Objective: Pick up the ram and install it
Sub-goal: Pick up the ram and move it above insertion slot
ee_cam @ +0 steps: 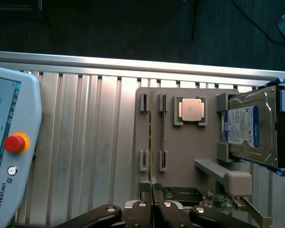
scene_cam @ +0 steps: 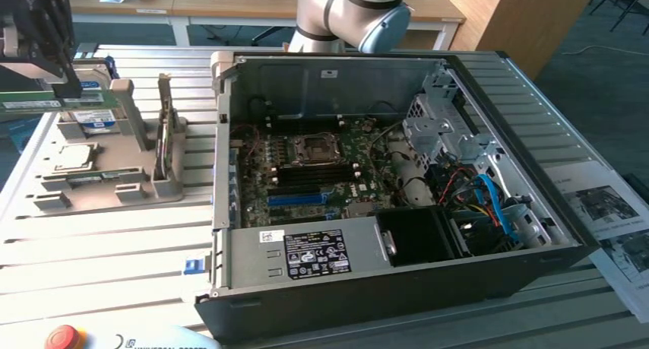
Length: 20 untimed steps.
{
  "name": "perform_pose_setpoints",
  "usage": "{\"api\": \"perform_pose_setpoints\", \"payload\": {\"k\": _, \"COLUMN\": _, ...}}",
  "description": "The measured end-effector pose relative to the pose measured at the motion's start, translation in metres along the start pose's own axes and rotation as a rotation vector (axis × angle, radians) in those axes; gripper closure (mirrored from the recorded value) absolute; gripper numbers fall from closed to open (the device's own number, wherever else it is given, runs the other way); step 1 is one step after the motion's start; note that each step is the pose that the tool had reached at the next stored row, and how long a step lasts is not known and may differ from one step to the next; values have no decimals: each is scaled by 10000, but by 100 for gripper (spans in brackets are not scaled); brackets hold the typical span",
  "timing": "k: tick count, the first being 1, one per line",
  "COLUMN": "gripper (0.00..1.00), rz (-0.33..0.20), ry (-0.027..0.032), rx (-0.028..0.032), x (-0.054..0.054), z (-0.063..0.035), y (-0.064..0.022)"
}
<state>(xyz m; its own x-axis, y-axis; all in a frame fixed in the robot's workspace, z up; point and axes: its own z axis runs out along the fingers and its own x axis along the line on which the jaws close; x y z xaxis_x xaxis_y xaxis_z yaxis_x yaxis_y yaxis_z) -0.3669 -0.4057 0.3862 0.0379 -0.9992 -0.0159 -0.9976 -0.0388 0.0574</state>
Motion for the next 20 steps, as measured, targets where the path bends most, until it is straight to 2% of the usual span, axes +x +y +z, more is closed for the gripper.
{"api": "perform_pose_setpoints", "payload": {"k": 20, "gripper": 88, "rz": -129, "ry": 8, "rx": -2, "x": 20, "z": -30, "y": -517}}
